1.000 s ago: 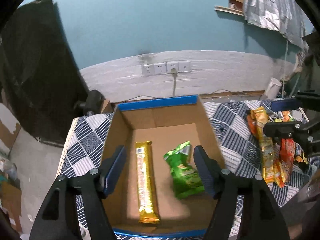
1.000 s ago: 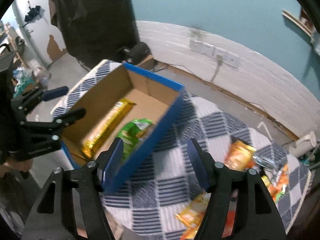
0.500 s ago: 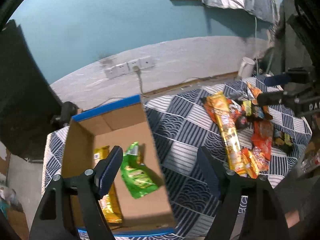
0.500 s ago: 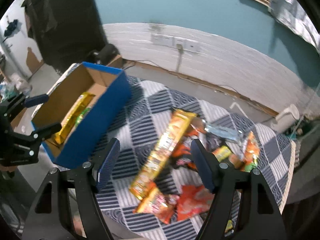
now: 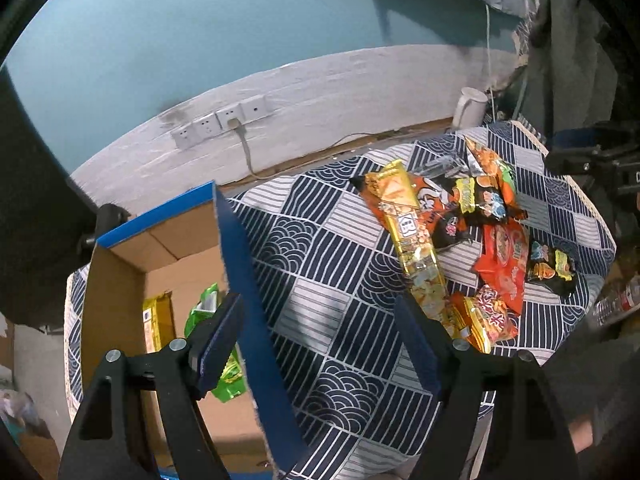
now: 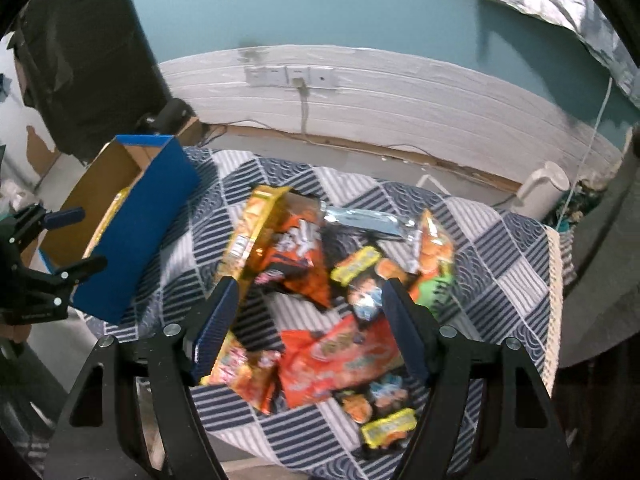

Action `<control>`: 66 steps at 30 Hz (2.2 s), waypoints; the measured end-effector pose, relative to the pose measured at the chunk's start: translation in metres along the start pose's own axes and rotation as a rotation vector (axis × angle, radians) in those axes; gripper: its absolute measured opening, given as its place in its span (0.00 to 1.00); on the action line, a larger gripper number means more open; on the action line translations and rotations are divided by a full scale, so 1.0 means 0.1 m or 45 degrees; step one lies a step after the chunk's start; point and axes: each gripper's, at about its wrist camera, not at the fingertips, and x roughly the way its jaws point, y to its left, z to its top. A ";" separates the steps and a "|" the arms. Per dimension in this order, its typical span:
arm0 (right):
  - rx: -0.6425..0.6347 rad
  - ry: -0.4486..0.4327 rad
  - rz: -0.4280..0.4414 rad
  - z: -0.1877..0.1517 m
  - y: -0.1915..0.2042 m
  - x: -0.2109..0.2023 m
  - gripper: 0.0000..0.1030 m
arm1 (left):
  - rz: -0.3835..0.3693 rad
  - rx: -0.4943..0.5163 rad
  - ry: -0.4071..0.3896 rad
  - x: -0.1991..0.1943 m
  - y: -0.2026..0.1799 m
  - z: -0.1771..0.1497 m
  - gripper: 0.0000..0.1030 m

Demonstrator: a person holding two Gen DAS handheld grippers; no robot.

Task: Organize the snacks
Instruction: 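Move both tools back over the snack pile, then grasp the yellow wafer packet with the left tool while the right tool grasps the black-and-yellow bag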

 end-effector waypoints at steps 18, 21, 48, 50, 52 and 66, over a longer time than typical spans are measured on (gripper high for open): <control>0.077 0.365 0.057 -0.76 -0.77 0.65 0.80 | -0.091 0.100 0.120 0.49 -0.41 -0.04 0.76; 0.085 0.434 0.075 -0.91 -0.83 0.79 0.80 | -0.111 0.104 0.151 0.56 -0.47 -0.05 0.76; 0.031 0.601 0.055 -1.37 -0.72 1.20 0.60 | -0.177 0.023 0.236 0.88 -0.58 0.03 0.76; 0.032 0.584 0.049 -1.32 -0.73 1.12 0.60 | -0.187 0.001 0.237 0.91 -0.58 0.07 0.76; 0.058 0.544 0.037 -1.28 -0.77 1.03 0.60 | -0.193 -0.012 0.237 0.93 -0.59 0.11 0.76; 0.239 0.157 -0.015 -0.64 -1.06 0.61 0.60 | -0.218 -0.052 0.275 1.21 -0.67 0.29 0.78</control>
